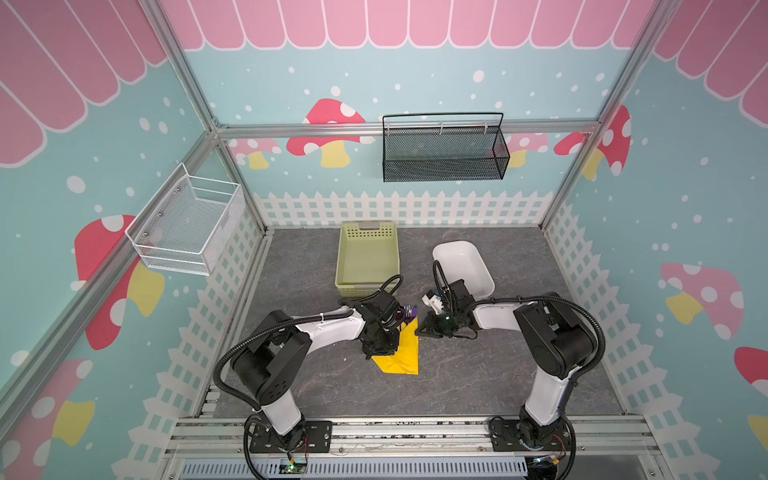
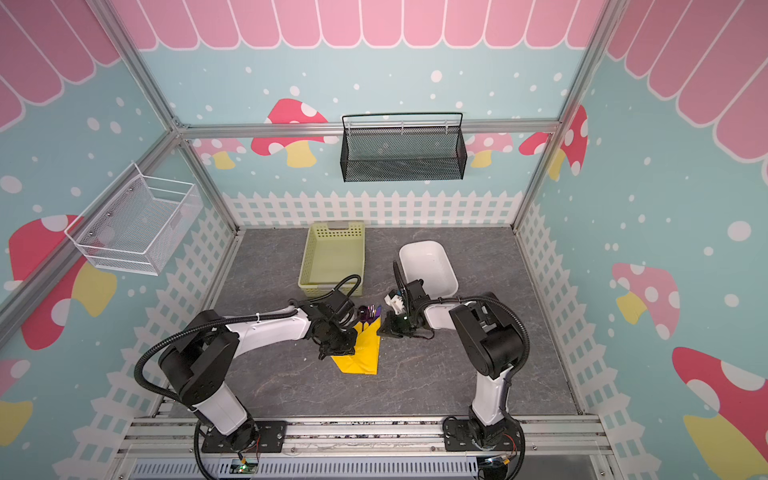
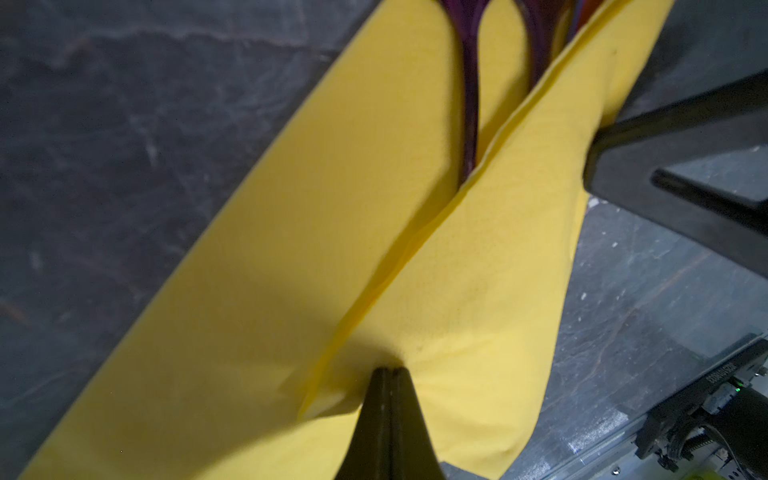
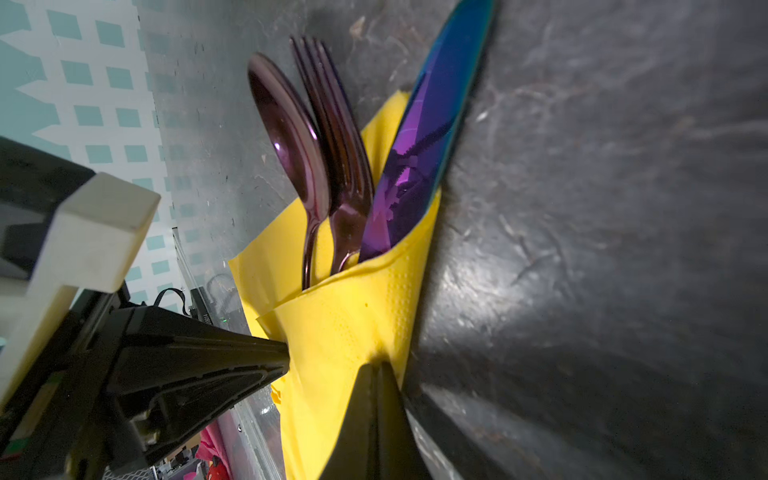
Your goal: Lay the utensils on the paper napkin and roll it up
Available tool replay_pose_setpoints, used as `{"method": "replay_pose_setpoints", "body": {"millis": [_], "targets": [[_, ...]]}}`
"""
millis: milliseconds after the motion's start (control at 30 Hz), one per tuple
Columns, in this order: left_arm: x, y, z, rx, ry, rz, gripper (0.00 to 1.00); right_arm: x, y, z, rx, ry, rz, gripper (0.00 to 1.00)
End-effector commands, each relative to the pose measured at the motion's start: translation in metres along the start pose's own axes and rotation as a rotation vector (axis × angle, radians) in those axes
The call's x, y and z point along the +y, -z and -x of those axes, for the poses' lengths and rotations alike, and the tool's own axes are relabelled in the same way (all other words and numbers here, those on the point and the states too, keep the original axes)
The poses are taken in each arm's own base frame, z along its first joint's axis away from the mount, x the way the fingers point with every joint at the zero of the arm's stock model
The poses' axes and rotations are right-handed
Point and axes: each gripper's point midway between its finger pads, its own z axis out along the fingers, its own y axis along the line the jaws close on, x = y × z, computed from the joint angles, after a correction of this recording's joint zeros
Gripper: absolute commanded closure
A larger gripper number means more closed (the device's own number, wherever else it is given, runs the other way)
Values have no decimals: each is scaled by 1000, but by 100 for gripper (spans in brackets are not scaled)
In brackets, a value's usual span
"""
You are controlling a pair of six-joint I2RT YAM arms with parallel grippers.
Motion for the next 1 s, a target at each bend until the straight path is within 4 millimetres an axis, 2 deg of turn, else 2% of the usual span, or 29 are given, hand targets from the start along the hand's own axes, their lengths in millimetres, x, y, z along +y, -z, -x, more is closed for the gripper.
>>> {"method": "replay_pose_setpoints", "body": {"millis": [0,200,300,533,633,800,867,967], "targets": [[26,-3,-13,31,22,93,100,-21,2,-6,11,-25,-91,100],[26,-3,-13,31,22,94,100,8,14,13,-36,25,-21,100],[26,-3,-12,33,23,95,100,15,14,18,-36,35,8,100],[26,-3,-13,32,25,92,100,5,5,19,-26,32,2,100],[26,-3,-14,35,25,93,100,-3,-1,16,-6,20,1,100],[26,-3,-13,31,23,93,100,-24,1,14,-7,-13,-98,100],[27,-3,-14,34,27,96,100,-25,2,13,-3,-15,-104,100],[27,-4,-15,38,26,93,100,-14,7,19,-19,5,-81,100]]}}
